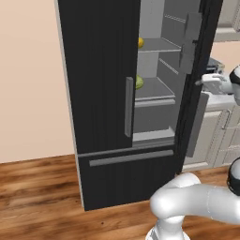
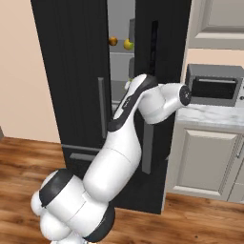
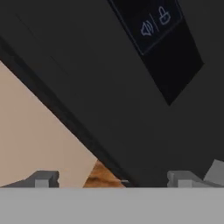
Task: Place the pear in the correct fridge rack based on whether it is a fruit or vegetable. Finally, close the fridge door.
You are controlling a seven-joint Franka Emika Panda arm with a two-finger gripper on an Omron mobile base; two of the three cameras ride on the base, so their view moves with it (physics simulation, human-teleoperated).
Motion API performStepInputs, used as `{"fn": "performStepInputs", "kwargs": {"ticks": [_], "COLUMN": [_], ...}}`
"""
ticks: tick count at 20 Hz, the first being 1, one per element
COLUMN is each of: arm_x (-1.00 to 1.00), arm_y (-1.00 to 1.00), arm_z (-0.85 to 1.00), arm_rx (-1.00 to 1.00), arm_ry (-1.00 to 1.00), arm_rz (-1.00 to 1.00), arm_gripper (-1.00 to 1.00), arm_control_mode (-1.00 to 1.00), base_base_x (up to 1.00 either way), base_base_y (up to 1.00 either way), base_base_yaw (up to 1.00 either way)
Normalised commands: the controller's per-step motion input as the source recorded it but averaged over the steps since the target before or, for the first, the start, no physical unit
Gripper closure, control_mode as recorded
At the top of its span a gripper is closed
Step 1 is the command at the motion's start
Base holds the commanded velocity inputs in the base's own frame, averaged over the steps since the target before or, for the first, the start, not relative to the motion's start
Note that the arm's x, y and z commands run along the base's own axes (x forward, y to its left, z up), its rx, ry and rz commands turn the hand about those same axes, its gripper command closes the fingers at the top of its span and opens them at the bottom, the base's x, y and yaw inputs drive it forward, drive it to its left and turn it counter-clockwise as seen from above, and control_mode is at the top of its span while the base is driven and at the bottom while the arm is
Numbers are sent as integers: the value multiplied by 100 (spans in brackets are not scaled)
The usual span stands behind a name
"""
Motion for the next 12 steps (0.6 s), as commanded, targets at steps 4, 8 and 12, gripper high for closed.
{"fn": "performStepInputs", "kwargs": {"ticks": [4, 8, 12], "arm_x": [42, -38, -6], "arm_y": [16, -56, -75], "arm_z": [32, 70, 60], "arm_rx": [4, 14, 13], "arm_ry": [-3, 0, -1], "arm_rz": [0, 0, -5], "arm_gripper": [-100, -100, -100], "arm_control_mode": [-100, -100, -100], "base_base_x": [0, 0, 0], "base_base_y": [0, 0, 0], "base_base_yaw": [0, 0, 0]}}
